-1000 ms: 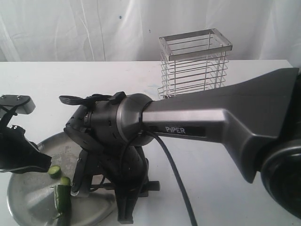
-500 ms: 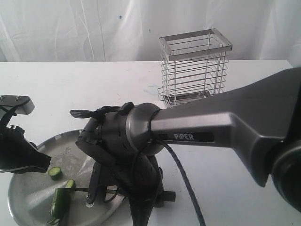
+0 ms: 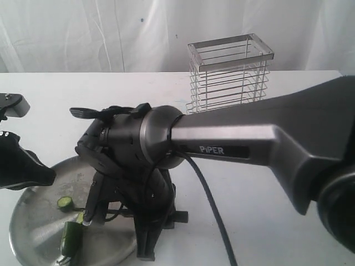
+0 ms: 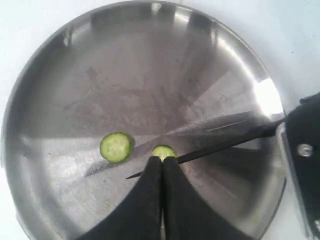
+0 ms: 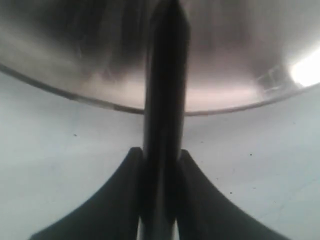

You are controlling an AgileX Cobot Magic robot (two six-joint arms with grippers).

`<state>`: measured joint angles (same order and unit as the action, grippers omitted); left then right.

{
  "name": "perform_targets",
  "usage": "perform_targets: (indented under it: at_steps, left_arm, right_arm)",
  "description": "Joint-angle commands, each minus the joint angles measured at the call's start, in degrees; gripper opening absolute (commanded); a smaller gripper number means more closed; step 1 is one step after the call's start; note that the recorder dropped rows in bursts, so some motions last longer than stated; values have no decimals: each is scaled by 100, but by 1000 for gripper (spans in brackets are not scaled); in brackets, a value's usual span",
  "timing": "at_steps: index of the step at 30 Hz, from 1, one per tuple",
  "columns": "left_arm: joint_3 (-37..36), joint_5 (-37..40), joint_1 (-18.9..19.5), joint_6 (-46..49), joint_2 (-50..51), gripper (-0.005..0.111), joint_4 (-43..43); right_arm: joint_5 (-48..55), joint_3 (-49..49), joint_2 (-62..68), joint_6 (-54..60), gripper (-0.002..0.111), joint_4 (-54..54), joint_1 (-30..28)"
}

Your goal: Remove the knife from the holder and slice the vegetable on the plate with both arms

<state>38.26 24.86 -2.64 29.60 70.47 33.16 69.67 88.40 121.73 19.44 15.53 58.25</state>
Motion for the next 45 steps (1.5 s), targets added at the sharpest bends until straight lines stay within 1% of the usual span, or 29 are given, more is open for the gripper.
perform_targets:
  at_steps: [1, 5, 12, 19, 26, 32, 37, 38, 40, 45]
  left_arm:
    - [13, 234, -26, -60, -321, 0, 94]
    - [13, 243, -26, -89, -539, 0, 105]
    - [13, 243, -26, -99, -611, 0, 125]
    - [13, 272, -26, -112, -715, 0, 145]
    - [13, 344, -26, -135, -806, 0, 145]
    - [68, 390, -26, -135, -1004, 0, 145]
    - [345, 816, -26, -159, -1042, 0, 145]
    - [377, 860, -26, -183, -1042, 1, 145]
    - [458, 967, -26, -182, -1042, 6, 145]
    - [500, 1005, -26, -284, -1042, 27, 145]
  right_arm:
    - [29, 91, 276, 2, 0, -61, 2]
    - [29, 128, 281, 2, 0, -78, 2]
    - [29, 485, 169, 84, 0, -231, 229]
    - [29, 512, 369, 139, 0, -335, 341]
    - [29, 580, 468, 139, 0, -253, 341]
    - [29, 580, 336, -61, 0, 114, 341]
    - [29, 580, 105, -488, 0, 71, 258]
    - [29, 580, 66, -584, 0, -67, 214]
    - [29, 536, -38, -641, 0, -517, 108]
    - [29, 284, -243, -684, 0, -1405, -50]
